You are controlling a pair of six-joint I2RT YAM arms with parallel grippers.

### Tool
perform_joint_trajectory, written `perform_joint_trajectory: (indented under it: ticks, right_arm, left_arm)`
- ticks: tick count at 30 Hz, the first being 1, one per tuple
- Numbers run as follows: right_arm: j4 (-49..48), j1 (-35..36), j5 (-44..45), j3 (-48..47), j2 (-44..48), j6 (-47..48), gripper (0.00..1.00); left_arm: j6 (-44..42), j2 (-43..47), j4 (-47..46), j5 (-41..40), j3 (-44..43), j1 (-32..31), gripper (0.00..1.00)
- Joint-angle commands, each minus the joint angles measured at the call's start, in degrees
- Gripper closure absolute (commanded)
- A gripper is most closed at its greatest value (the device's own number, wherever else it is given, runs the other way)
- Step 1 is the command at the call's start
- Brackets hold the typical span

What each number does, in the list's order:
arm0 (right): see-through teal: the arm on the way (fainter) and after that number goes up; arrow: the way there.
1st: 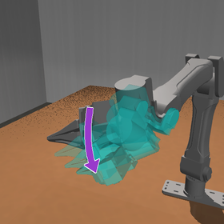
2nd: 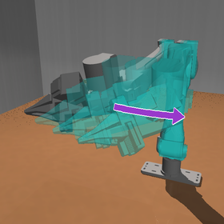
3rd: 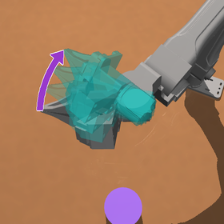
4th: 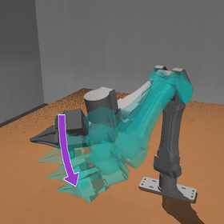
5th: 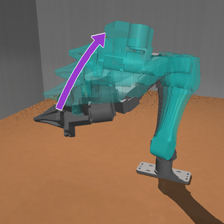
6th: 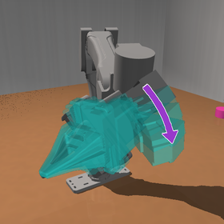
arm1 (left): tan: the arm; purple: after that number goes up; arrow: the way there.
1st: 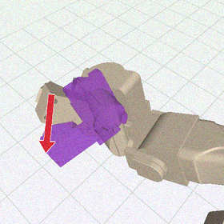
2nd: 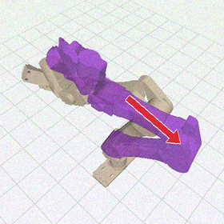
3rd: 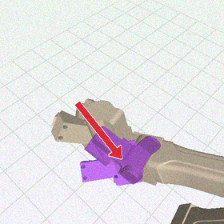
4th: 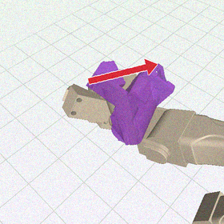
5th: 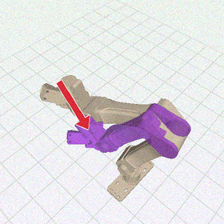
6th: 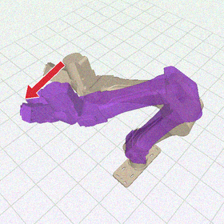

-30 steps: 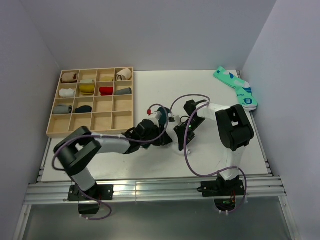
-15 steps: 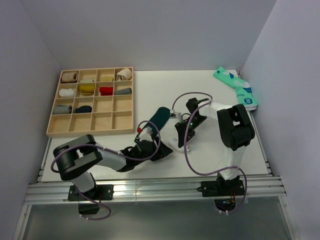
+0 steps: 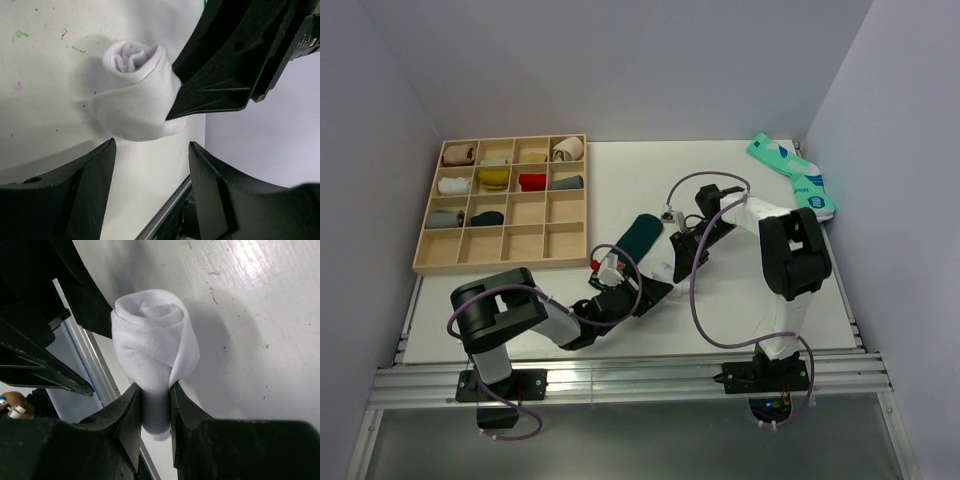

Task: Roll the socks
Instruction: Pick up the sock at the center of the board.

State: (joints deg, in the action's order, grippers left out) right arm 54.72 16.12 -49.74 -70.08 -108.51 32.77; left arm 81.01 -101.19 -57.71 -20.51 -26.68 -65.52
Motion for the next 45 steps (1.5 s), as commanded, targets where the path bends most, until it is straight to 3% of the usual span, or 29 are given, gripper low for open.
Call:
perform_joint_trajectory:
  ticks: [1, 7, 11, 35, 41, 44, 45]
  right_arm:
    - [2.9, -0.6, -3.0, -3.0, 3.7, 0.6, 1.00]
    - [3.5, -0.5, -2.8, -3.3, 5.6, 0.4, 1.00]
    - [2.8, -0.5, -2.1, -2.5, 7.3, -0.2, 1.00]
    - [7.9, 2.2, -3.6, -3.3, 13.1, 1.2, 1.00]
    - [7.7, 4.2, -2.9, -3.5, 14.1, 0.4, 1.00]
    - [7.5, 5.1, -2.3, -3.2, 14.6, 0.5, 1.00]
    - [6.5, 5.4, -2.0, -2.7, 15.2, -0.2, 1.00]
  left_arm:
    - [1.3, 0.3, -5.6, -2.8, -1.5, -0.4, 0.36]
    - [3.7, -1.6, -12.3, -3.6, -0.7, -0.2, 0.36]
    - [4.2, -1.0, -9.5, -3.6, -2.0, -0.1, 0.36]
    - [4.9, -2.2, -16.0, -1.7, -4.8, 3.8, 0.42]
    - [4.5, -2.6, -16.0, -1.1, -5.1, 4.0, 0.51]
    - [4.6, -3.0, -16.3, -0.9, -5.2, 4.0, 0.64]
    - [4.6, -3.1, -16.4, -0.8, -5.3, 4.1, 0.76]
